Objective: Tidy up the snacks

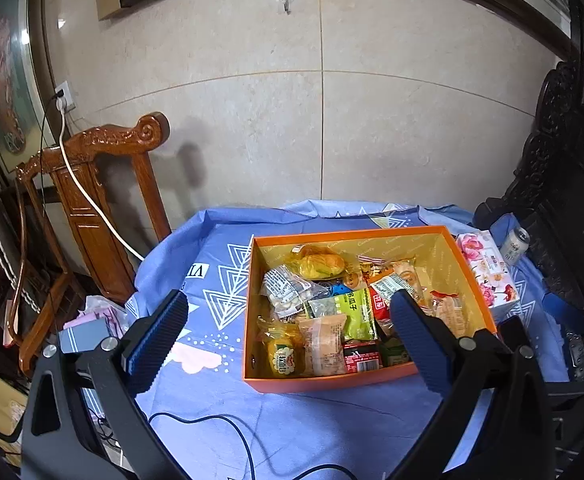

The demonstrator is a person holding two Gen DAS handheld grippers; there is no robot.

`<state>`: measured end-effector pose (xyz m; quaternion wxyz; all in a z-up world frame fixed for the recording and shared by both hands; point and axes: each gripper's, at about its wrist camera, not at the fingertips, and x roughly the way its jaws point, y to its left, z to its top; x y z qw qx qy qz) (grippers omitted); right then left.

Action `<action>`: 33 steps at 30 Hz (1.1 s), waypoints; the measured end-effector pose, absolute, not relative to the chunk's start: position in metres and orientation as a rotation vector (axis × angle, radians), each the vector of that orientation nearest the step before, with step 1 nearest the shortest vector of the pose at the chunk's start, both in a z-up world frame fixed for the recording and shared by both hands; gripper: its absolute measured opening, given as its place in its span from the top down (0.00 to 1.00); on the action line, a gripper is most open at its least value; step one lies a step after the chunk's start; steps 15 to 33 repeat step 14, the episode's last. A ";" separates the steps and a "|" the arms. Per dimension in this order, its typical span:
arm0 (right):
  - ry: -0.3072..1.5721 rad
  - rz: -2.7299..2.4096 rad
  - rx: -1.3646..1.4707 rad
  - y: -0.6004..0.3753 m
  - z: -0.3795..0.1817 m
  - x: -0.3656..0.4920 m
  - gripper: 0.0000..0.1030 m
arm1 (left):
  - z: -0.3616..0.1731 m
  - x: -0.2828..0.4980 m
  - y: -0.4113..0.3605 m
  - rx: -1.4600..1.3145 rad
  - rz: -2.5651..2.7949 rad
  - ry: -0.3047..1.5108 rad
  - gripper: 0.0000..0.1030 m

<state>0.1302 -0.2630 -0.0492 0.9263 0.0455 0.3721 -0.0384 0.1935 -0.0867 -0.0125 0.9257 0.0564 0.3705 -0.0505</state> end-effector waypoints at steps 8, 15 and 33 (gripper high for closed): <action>0.758 -0.079 0.094 -0.265 -0.049 0.128 0.03 | -0.009 0.193 -0.086 0.111 -0.092 0.751 0.04; 0.758 -0.080 0.096 -0.266 -0.049 0.129 0.03 | -0.009 0.196 -0.078 0.056 -0.079 0.776 0.04; 0.758 -0.080 0.096 -0.266 -0.049 0.129 0.03 | -0.009 0.196 -0.078 0.056 -0.079 0.776 0.04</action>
